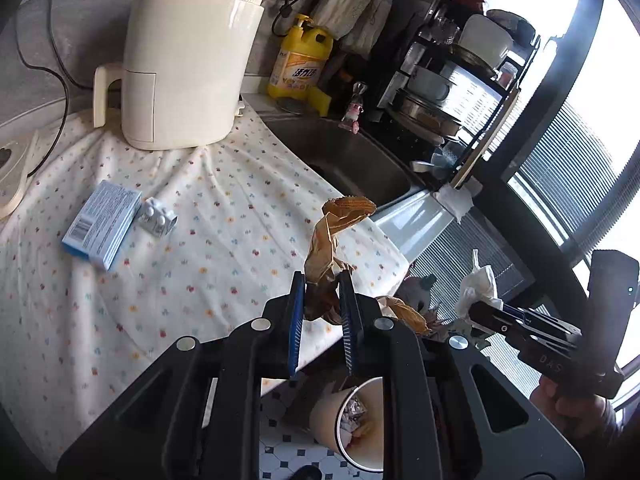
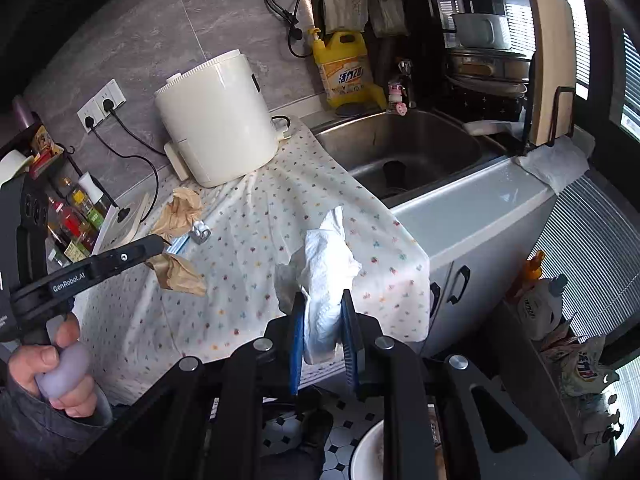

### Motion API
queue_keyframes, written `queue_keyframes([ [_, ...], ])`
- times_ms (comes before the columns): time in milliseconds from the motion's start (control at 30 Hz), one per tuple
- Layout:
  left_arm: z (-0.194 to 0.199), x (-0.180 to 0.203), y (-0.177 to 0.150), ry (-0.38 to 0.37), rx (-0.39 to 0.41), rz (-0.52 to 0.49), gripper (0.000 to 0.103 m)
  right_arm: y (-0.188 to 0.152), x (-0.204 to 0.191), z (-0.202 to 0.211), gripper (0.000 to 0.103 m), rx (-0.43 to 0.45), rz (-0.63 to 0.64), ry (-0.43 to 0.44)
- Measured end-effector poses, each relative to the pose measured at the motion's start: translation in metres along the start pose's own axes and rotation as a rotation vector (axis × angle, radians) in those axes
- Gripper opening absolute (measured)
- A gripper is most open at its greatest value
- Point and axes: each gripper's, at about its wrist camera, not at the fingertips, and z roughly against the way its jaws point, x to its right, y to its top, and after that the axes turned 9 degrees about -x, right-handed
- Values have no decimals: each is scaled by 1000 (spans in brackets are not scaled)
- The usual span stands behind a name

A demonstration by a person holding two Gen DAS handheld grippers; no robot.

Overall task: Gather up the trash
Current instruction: 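Carry the brown wrapper and tissue over the trash bin and open both tools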

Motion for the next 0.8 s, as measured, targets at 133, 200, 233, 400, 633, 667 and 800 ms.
queue_keyframes([
  [133, 14, 11, -33, 34, -6, 29, 17, -37, 19, 4, 17, -34, -13, -3],
  [200, 20, 16, -48, 52, -10, 37, 18, -53, 25, 3, 17, -53, -11, 2],
  [233, 23, 18, -55, 60, -12, 38, 17, -61, 28, 2, 17, -62, -10, 4],
  [400, 34, 29, -82, 91, -10, 58, 17, -91, 42, -5, 17, -116, -12, 13],
  [633, 35, 50, -116, 96, -41, 64, 17, -120, 64, -8, 17, -160, -51, 9],
  [667, 35, 54, -120, 94, -45, 60, 17, -125, 68, -8, 17, -164, -61, 10],
  [800, 27, 64, -134, 69, -68, 58, 17, -142, 87, -13, 17, -197, -100, -7],
])
